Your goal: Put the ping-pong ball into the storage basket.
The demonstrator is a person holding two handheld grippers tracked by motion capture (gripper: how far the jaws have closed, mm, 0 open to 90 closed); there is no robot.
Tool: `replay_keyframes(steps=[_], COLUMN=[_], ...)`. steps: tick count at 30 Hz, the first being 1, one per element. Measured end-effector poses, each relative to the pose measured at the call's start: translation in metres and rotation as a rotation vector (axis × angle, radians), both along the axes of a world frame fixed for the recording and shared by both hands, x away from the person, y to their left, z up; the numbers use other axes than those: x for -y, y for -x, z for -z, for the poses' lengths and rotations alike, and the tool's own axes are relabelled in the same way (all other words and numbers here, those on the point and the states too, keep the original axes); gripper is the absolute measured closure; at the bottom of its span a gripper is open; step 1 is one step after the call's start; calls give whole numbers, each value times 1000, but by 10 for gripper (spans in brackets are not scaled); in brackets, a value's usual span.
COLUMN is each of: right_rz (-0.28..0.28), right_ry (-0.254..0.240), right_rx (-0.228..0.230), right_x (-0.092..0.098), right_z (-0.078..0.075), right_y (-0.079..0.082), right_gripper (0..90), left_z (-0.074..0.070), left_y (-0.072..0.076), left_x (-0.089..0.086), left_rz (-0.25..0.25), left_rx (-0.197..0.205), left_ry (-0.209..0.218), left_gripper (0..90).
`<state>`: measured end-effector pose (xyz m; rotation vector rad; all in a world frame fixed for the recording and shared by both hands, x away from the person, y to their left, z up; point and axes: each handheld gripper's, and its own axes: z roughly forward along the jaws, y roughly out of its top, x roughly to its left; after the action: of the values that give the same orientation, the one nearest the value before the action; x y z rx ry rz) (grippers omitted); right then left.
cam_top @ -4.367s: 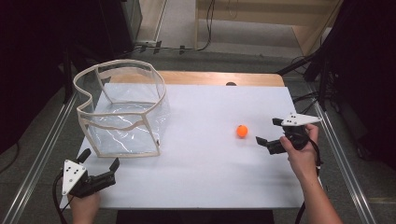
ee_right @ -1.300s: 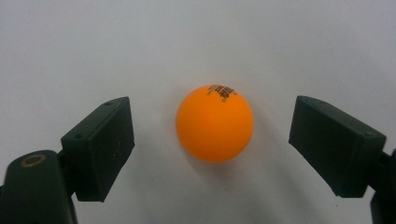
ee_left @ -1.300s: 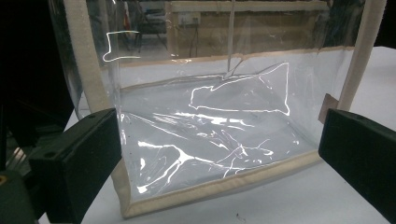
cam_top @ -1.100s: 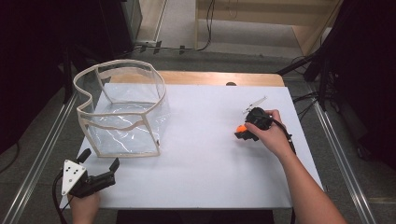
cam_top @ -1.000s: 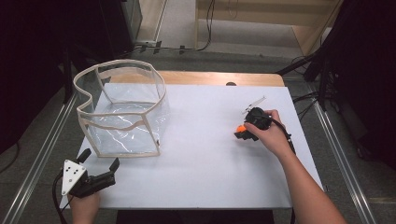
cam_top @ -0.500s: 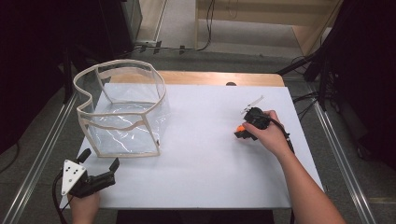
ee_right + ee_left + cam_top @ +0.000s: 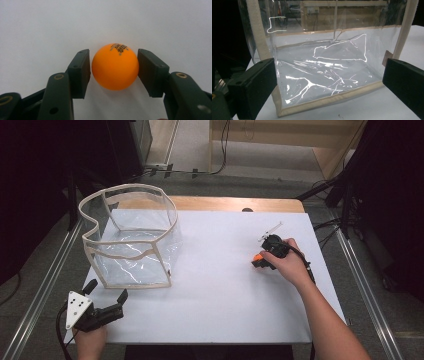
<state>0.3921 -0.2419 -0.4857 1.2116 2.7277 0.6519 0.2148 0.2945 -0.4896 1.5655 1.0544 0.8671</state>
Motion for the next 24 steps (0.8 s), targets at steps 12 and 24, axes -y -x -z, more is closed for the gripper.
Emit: replay_keyframes(steps=[12, 24], right_rz=[3, -6], right_ry=[5, 8], right_rx=[-8, -10], right_x=[1, 1], right_z=[0, -1], right_y=[-1, -1], right_gripper=[468, 473], left_z=[0, 0], left_y=[0, 0], left_x=[0, 0], left_rz=[0, 0], left_rx=[0, 0], left_ry=[0, -1], left_gripper=[0, 0])
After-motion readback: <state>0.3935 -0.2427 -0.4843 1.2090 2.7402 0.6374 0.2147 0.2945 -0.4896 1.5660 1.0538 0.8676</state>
